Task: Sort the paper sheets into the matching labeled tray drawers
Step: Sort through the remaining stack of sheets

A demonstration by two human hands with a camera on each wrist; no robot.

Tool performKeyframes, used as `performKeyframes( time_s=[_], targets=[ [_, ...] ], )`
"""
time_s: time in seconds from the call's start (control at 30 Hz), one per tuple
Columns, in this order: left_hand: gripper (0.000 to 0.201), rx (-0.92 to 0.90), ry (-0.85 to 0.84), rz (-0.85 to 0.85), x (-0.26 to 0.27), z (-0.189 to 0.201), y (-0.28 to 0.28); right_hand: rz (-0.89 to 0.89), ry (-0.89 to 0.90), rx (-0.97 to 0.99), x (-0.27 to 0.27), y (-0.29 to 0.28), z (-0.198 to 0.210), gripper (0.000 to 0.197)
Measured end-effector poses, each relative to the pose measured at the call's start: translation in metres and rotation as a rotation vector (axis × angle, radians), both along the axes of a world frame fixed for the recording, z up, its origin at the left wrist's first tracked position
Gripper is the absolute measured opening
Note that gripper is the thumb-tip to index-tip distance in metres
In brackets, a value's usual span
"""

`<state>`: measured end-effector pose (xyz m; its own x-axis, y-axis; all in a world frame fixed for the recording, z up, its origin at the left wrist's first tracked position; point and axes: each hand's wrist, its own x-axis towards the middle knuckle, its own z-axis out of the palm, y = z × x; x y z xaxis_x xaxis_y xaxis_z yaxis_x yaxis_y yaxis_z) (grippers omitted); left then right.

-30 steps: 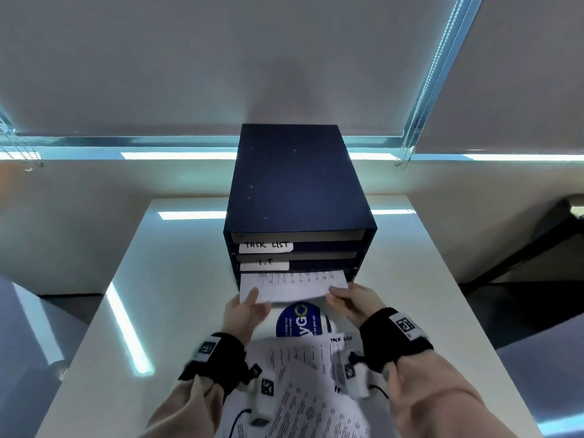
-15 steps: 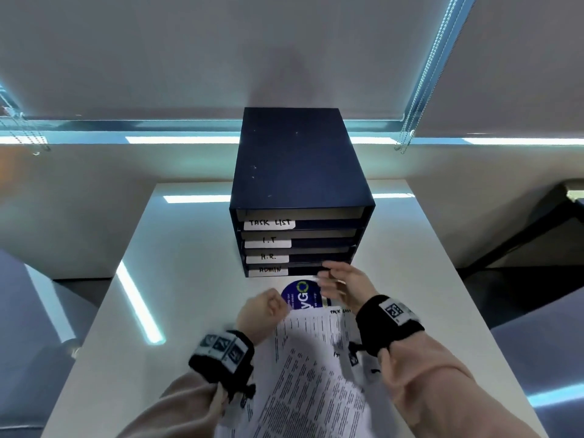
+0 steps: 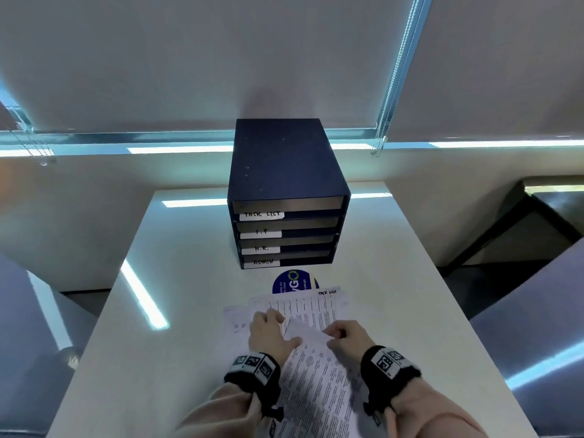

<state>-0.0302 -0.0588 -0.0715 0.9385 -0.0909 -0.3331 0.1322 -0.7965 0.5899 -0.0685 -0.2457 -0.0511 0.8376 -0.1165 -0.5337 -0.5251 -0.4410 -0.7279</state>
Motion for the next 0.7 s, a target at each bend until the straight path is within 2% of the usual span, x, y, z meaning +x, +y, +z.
performKeyframes(
  time_s=[0.03,0.13,0.2,0.3,0.37,0.43,0.53,0.7],
  targets=[
    [0.046,-0.083,-0.004,0.027,0.000,0.002,0.006,-0.016,-0.020,0.050,0.001,0.000,0.006,0.019],
    [0.041,-0.457,0.193,-0.012,0.001,0.012,0.028,0.051,-0.073,0.151,0.008,-0.007,0.031,0.011],
    [0.056,-0.565,0.302,0.004,-0.001,0.026,0.042,0.119,-0.082,0.187,0.012,-0.013,0.046,0.014],
    [0.071,-0.712,0.247,0.227,0.004,0.035,0.064,0.179,-0.042,0.134,0.013,-0.024,0.057,0.009],
    [0.081,-0.899,0.237,0.405,0.011,0.040,0.079,0.126,0.004,0.223,0.008,-0.029,0.055,0.028],
    [0.064,-1.024,0.237,0.547,0.017,0.049,0.087,-0.006,0.024,0.408,0.004,-0.029,0.050,0.027],
    [0.038,-1.038,0.230,0.518,0.020,0.058,0.089,-0.136,0.036,0.561,-0.001,-0.021,0.045,0.022],
    [0.030,-0.989,0.203,0.493,0.020,0.059,0.088,-0.173,0.026,0.623,-0.010,-0.013,0.052,0.013]
  ],
)
